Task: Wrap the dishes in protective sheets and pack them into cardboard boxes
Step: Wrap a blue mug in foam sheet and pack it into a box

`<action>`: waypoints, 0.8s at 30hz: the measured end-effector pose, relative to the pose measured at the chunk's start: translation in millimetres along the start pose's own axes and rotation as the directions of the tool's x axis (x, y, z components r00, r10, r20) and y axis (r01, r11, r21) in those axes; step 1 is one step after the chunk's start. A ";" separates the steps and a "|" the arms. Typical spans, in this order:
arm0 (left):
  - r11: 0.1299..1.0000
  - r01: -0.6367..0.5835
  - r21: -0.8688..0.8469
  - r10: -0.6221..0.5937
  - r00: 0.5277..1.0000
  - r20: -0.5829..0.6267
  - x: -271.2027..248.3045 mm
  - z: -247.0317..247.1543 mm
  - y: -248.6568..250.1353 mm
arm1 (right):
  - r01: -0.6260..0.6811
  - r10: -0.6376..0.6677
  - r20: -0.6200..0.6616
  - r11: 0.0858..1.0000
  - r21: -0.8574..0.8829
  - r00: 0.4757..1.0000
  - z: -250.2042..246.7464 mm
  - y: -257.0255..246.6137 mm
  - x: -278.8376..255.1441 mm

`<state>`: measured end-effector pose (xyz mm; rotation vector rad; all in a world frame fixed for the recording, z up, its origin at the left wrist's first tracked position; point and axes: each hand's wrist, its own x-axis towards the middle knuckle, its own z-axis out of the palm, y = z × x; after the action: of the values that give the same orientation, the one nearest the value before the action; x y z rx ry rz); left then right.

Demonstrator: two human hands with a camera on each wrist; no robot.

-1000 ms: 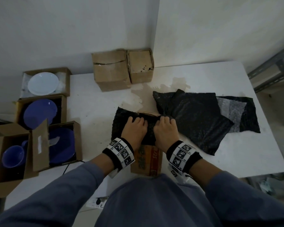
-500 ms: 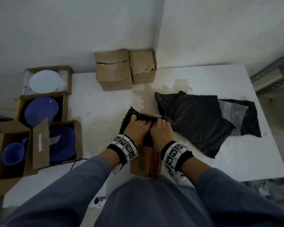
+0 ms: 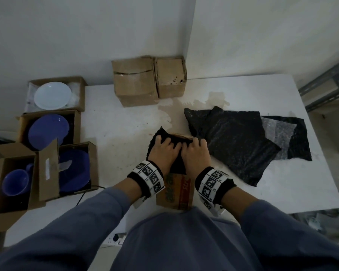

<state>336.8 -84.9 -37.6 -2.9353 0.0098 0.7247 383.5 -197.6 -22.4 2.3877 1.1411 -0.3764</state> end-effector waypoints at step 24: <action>0.737 -0.074 -0.672 -0.159 0.947 -0.279 -0.9 -1.3 -52.2 | -0.072 0.030 0.078 0.793 0.604 0.996 -0.8 -5.7 -9.1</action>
<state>338.4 -33.2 -30.0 -3.7060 -0.3770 0.2473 373.5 -200.1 -19.5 2.9155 1.0271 -0.9180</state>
